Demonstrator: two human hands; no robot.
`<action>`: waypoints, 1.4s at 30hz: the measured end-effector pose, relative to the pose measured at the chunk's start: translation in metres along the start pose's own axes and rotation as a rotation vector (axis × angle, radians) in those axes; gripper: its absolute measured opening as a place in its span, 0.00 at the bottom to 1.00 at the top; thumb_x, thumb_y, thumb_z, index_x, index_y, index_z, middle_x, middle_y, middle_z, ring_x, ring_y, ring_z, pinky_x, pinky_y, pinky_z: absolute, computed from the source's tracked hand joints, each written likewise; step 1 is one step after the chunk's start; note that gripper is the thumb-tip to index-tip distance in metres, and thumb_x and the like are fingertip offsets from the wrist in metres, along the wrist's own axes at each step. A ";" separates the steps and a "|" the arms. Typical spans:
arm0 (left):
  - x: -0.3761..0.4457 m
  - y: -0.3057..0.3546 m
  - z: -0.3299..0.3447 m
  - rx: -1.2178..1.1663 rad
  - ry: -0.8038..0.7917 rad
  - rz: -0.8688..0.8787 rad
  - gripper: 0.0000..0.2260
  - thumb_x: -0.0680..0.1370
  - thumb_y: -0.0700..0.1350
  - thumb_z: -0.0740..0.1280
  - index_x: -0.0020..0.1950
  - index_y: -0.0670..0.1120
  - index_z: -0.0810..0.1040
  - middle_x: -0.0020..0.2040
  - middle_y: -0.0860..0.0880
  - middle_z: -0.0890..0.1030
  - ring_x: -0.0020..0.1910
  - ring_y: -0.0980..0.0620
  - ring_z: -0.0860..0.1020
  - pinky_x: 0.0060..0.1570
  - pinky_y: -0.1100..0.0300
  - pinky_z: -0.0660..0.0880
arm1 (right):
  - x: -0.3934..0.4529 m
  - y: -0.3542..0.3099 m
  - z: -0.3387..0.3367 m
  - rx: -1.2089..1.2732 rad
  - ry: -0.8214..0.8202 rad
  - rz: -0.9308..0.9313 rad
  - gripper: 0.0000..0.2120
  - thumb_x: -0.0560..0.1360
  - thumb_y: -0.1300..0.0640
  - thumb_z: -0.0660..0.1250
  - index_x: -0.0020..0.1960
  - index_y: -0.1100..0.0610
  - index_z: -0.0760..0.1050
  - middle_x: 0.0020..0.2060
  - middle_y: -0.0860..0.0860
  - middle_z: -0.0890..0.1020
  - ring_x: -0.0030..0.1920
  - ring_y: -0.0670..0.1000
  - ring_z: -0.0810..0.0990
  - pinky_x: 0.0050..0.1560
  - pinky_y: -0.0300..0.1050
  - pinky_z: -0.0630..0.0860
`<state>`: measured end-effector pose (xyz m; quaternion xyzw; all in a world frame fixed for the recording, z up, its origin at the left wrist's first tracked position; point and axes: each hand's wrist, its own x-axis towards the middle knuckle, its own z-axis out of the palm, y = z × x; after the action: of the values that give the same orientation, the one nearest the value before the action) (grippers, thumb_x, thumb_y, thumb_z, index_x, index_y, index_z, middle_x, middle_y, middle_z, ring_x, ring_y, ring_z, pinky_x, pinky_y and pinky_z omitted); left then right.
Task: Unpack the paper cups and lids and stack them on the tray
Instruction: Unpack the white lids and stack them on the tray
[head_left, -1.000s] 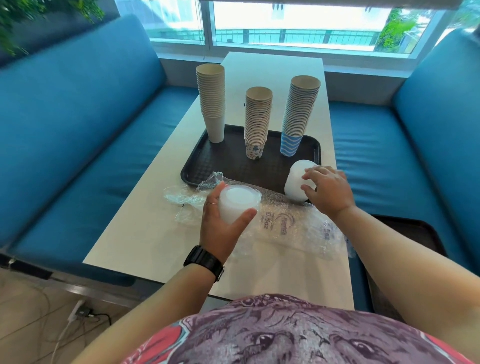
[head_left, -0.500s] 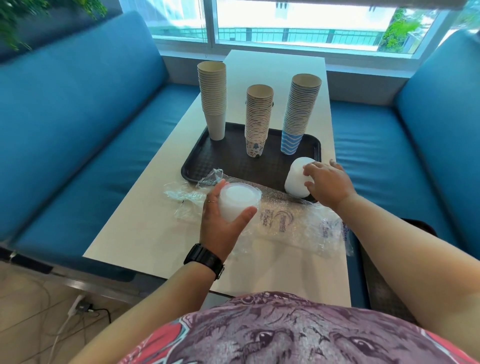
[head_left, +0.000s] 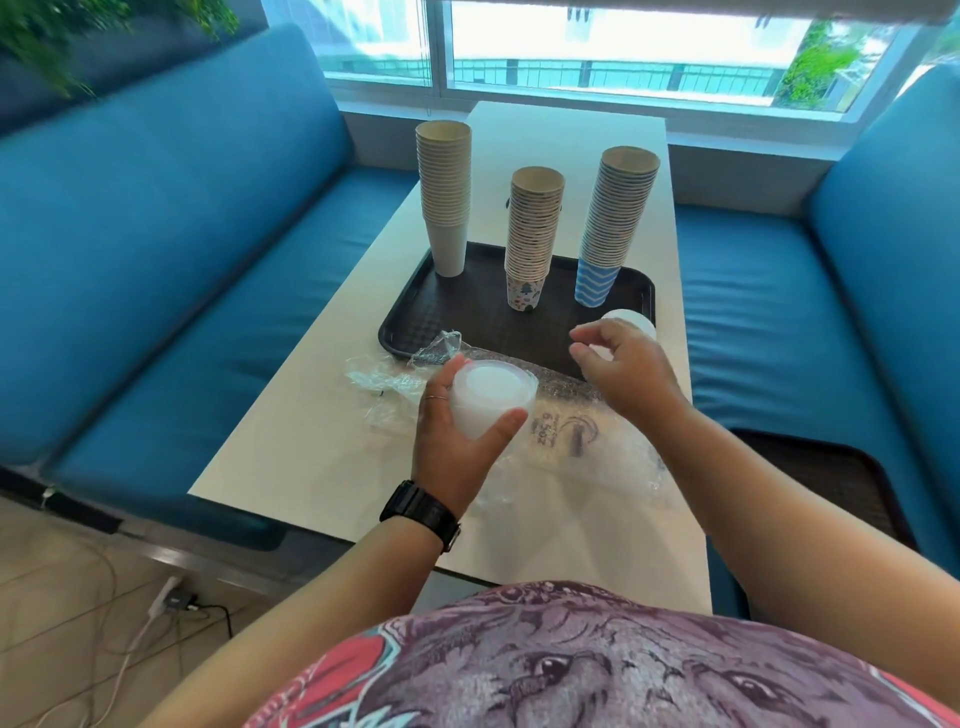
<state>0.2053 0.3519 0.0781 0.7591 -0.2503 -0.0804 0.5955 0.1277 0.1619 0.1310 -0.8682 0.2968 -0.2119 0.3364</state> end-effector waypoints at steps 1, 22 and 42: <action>-0.001 0.000 0.000 0.004 -0.004 0.003 0.41 0.63 0.66 0.71 0.73 0.53 0.65 0.69 0.52 0.70 0.66 0.52 0.71 0.66 0.50 0.72 | -0.005 -0.008 0.001 0.054 -0.027 0.013 0.10 0.78 0.54 0.67 0.57 0.53 0.80 0.53 0.46 0.79 0.52 0.44 0.77 0.46 0.30 0.68; -0.010 0.010 -0.004 0.032 -0.047 0.110 0.37 0.66 0.65 0.71 0.71 0.67 0.57 0.62 0.70 0.63 0.61 0.66 0.65 0.56 0.81 0.61 | -0.019 -0.040 0.009 0.440 -0.471 0.249 0.15 0.70 0.50 0.75 0.54 0.53 0.79 0.51 0.51 0.82 0.53 0.51 0.80 0.51 0.44 0.76; 0.000 0.002 0.000 -0.009 -0.030 0.038 0.35 0.63 0.67 0.70 0.67 0.56 0.67 0.62 0.53 0.73 0.60 0.57 0.73 0.61 0.61 0.71 | -0.010 -0.049 0.010 0.614 -0.335 0.273 0.08 0.70 0.64 0.74 0.49 0.57 0.80 0.42 0.52 0.83 0.40 0.45 0.80 0.36 0.33 0.73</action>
<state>0.2050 0.3516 0.0802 0.7502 -0.2729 -0.0817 0.5966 0.1442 0.2021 0.1574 -0.7021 0.2732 -0.0991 0.6501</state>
